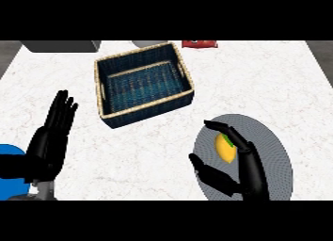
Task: Pick the lemon from the placemat and place it in the basket
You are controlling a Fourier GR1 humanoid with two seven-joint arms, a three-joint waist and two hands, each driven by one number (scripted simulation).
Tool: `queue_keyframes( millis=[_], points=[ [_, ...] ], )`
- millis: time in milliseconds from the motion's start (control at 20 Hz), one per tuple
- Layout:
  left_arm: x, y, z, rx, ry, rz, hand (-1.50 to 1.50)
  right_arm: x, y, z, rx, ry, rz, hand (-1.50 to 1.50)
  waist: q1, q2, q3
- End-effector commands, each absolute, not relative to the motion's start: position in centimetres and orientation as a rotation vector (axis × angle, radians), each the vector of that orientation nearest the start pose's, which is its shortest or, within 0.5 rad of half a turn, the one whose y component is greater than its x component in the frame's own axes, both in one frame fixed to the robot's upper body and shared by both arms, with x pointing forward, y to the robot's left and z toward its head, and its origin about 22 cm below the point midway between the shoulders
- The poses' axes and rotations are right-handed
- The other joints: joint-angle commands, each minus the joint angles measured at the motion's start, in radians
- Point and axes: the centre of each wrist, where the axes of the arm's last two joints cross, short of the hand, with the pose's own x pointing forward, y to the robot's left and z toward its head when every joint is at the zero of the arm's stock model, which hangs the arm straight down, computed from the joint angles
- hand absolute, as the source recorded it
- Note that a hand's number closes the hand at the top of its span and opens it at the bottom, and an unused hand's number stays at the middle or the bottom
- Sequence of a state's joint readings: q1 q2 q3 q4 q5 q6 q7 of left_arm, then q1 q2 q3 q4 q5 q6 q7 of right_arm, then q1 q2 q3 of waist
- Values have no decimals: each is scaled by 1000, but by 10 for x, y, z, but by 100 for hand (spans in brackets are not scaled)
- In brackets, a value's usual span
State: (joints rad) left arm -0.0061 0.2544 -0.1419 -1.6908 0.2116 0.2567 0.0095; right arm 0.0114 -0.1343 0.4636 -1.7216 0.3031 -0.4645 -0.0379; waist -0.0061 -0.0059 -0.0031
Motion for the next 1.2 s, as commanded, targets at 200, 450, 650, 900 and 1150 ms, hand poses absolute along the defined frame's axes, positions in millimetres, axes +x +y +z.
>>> queue_keyframes(
  millis=[200,450,650,900,1150],
  points=[
    [238,251,36,139,-1665,71,0,217,-163,17,-876,-1636,163,-150,-35,-6,-9],
    [238,251,35,144,-1666,82,0,208,-198,22,-1081,-1349,369,-150,-55,-10,-15],
    [236,249,35,135,-1659,84,0,206,-198,44,-1101,-1126,566,-150,-28,-8,-13],
    [238,232,30,107,-1669,45,0,197,-151,110,-971,-1056,655,-150,-3,-2,-6],
    [245,235,31,122,-1671,51,0,196,-123,165,-956,-983,652,-150,8,4,-1]
  ],
)
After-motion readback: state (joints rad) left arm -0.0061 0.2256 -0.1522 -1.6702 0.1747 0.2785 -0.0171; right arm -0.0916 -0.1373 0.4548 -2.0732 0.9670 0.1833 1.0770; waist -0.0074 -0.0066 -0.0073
